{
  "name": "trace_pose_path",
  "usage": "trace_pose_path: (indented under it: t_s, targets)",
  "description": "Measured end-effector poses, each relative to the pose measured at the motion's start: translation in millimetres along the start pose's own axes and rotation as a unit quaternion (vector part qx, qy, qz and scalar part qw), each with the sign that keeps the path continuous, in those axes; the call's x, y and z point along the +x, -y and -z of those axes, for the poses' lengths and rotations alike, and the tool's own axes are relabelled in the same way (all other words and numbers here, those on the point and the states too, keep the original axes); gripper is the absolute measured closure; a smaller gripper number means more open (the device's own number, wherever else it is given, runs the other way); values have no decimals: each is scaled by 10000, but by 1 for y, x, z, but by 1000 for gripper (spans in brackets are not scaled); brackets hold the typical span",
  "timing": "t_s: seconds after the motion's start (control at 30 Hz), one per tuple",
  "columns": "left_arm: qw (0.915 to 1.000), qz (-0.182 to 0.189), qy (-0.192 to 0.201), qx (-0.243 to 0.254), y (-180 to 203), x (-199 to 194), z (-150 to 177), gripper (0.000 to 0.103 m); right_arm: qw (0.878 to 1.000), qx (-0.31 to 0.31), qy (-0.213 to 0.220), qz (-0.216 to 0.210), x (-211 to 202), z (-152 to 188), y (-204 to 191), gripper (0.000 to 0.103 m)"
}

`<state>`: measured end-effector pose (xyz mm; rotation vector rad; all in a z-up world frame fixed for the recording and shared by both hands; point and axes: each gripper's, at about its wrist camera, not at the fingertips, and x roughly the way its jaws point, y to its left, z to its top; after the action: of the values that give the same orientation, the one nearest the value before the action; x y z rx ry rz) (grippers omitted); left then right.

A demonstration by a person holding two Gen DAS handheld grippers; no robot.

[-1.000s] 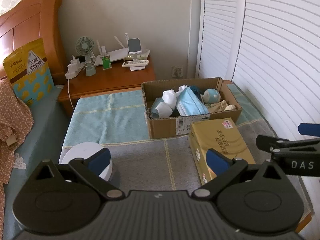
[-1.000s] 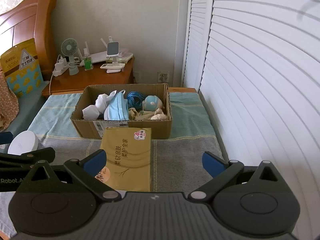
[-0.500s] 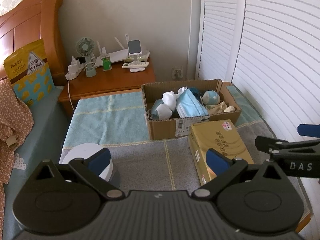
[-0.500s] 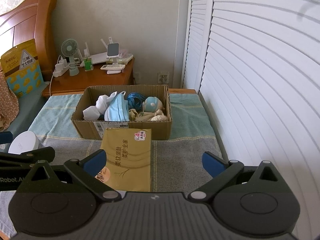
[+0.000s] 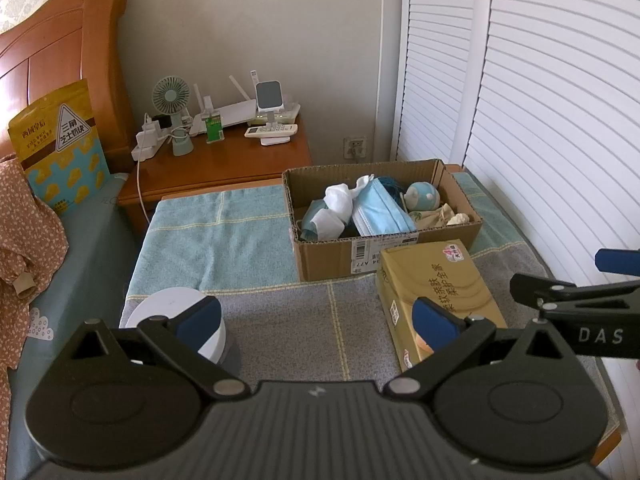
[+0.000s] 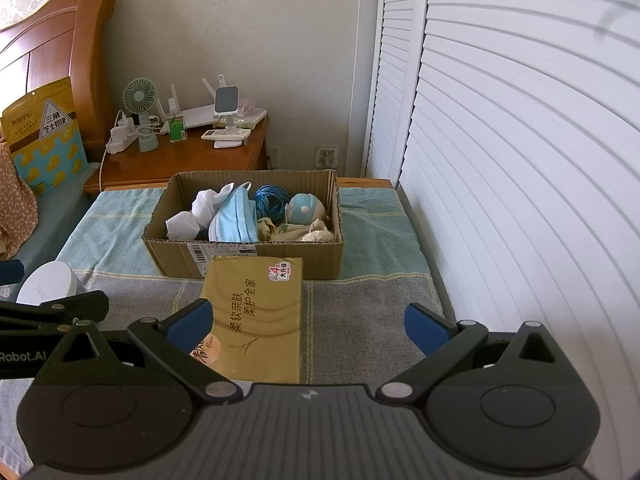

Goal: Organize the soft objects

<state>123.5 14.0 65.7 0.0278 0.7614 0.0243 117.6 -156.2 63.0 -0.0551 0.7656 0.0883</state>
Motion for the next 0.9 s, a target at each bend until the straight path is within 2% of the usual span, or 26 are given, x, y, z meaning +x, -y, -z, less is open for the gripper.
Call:
trace_pose_path:
  t_s: [0.9]
  targets:
    - [10000,18,-27,40,3,-1,1,2,10000,17,-20,23,-1,2,3,0]
